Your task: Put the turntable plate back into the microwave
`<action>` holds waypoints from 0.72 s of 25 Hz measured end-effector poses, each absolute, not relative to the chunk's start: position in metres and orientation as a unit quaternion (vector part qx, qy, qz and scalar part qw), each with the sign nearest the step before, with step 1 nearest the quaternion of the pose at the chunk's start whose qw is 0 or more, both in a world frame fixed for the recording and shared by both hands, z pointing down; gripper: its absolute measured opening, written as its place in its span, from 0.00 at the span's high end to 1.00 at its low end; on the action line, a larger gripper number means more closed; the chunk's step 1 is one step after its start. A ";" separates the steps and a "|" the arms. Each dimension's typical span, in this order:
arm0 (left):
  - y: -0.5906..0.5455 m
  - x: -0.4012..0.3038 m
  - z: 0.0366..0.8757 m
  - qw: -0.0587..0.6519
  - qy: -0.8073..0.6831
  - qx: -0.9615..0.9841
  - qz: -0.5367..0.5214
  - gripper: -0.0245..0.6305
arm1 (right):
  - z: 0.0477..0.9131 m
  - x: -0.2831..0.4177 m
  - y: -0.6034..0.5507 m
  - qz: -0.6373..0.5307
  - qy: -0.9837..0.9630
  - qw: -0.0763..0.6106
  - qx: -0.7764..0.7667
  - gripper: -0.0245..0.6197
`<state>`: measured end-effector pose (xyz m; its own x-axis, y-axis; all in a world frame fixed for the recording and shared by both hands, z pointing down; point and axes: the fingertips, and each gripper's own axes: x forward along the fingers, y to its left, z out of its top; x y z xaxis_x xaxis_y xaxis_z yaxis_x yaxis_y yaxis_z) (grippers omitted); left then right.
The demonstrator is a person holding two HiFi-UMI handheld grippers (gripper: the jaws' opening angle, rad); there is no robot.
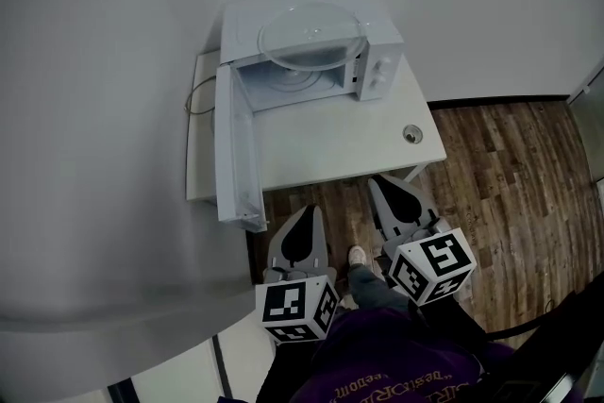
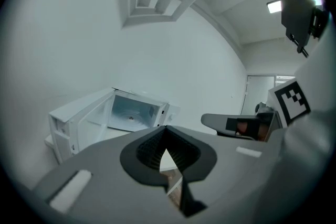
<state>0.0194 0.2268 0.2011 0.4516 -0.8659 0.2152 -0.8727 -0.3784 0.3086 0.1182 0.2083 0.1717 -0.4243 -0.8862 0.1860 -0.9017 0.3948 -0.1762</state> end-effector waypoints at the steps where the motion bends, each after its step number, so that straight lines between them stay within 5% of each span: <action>1: 0.221 0.021 0.201 0.192 -0.526 0.829 0.009 0.95 | 0.171 0.119 0.202 0.126 -0.836 0.031 0.533 0.95; 18: 0.161 0.064 0.207 0.195 -0.562 0.804 0.020 0.96 | 0.174 0.164 0.129 0.136 -0.855 0.018 0.500 0.95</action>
